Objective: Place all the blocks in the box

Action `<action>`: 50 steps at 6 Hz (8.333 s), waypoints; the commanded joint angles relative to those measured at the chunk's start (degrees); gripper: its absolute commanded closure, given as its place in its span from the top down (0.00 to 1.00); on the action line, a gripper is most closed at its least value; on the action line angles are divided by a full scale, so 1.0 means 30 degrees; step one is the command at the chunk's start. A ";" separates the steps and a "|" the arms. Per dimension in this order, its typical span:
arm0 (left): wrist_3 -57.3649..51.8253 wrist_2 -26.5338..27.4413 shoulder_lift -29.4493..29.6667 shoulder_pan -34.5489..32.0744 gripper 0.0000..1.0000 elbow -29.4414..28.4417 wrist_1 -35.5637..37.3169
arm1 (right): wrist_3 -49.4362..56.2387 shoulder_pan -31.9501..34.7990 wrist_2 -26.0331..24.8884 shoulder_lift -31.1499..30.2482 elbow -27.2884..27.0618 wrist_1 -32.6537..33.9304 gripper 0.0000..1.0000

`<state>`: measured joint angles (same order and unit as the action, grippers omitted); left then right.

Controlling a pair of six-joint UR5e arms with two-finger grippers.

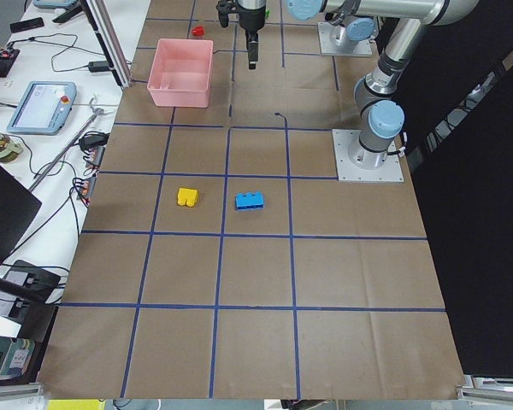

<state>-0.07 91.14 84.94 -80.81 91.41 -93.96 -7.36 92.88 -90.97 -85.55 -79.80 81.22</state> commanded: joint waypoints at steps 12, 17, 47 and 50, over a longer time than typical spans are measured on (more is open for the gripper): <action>-0.8503 0.1055 0.9507 0.8948 0.98 0.5009 1.1427 | 0.6000 -1.3405 -0.0381 0.1534 -0.6074 0.4837 0.99; -0.8502 0.1817 1.0123 0.9036 0.59 0.5625 1.1573 | 0.4154 -1.3500 -0.0234 0.2637 -1.2452 1.4287 0.99; -1.6546 0.0616 1.4834 0.5490 0.99 -0.5078 1.1318 | -0.0123 0.2202 0.0996 1.3281 0.7177 0.7643 0.99; -1.7526 0.0646 1.5658 0.5637 0.99 -0.3722 1.3505 | -0.0329 0.2291 0.1867 1.2351 0.7206 0.7325 1.00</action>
<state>-52.44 93.15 131.09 -64.01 79.61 -54.87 -8.29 99.64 -87.05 -46.99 -58.21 103.82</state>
